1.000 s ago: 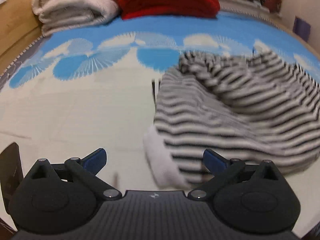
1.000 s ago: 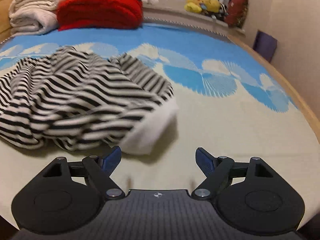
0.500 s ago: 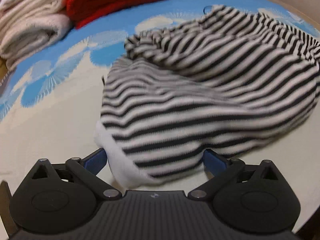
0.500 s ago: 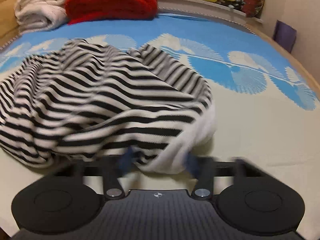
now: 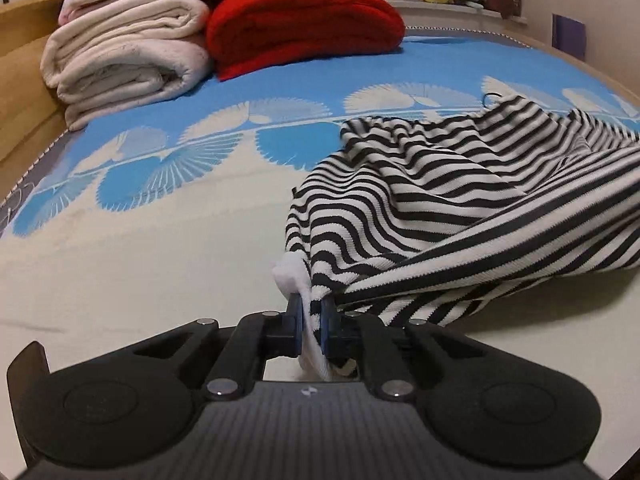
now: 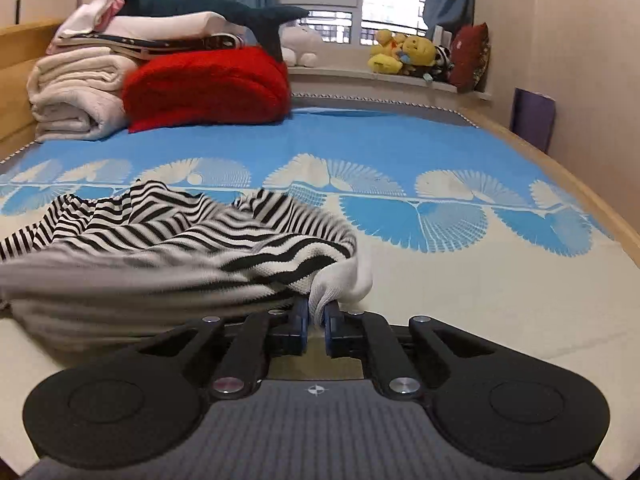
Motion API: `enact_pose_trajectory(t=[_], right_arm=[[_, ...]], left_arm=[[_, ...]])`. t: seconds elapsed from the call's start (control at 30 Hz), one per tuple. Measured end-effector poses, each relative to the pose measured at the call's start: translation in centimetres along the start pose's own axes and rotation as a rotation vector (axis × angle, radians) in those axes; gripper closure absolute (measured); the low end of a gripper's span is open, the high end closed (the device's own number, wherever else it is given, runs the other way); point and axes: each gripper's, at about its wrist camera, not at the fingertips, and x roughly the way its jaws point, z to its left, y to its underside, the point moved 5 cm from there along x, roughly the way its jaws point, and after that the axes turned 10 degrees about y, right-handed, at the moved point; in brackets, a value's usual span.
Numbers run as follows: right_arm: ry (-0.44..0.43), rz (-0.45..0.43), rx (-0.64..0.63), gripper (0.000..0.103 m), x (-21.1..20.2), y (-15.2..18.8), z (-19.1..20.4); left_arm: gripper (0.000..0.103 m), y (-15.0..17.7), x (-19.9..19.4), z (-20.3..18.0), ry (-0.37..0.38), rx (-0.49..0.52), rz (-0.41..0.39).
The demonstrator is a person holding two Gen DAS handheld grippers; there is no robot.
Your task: Fold small clothes
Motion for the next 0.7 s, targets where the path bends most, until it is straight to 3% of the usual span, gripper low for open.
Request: enact_pose_trajectory(t=[0.07,0.17,0.23,0.3,0.37,0.47,0.5,0.53,0.6,0.67,0.7], right_arm=[[-0.023,0.064,0.002,0.096,1.0,0.7,-0.6],[-0.046,0.249,-0.087,0.096,3.1,3.1,-0.6],[-0.045,0.306,-0.155,0.096,3.6,4.3,-0.5],[-0.054,0.309,-0.156,0.096,3.6,4.4,-0.7],[-0.064,0.324,-0.146,0.094,3.8,4.4,-1.1],[-0.038,0.341,-0.114,0.073,2.9,4.7,-1.4],[-0.044,0.318,-0.089,0.055,2.2,4.5,-1.5],[-0.067,0.288,-0.057,0.041,1.6,4.2,-1.1],[-0.174,0.207,0.031,0.028,-0.2,3.1,-0.9],[-0.236,0.149,0.102,0.021,-1.0,2.2,-1.0],[-0.218,0.121,0.151,0.019,-0.8,1.6,-1.1]], left_arm=[[0.093,0.3,0.4,-0.6,0.028,0.033,0.031],[0.092,1.0,0.2,-1.5,0.054,0.090,0.061],[0.084,1.1,0.3,-0.5,0.066,0.047,0.068],[0.065,0.9,-0.1,0.6,0.079,-0.009,0.056],[0.052,0.4,-1.5,1.4,0.094,-0.059,-0.003],[0.023,-0.8,-4.4,2.2,0.127,-0.116,-0.157],[0.017,-1.2,-5.1,2.4,0.143,-0.135,-0.199],[0.016,-1.5,-5.4,2.6,0.150,-0.149,-0.215],[0.016,-1.9,-4.6,3.0,0.165,-0.189,-0.193],[0.016,-2.3,-2.9,2.9,0.159,-0.215,-0.139],[0.016,-2.5,-2.3,2.8,0.147,-0.221,-0.116]])
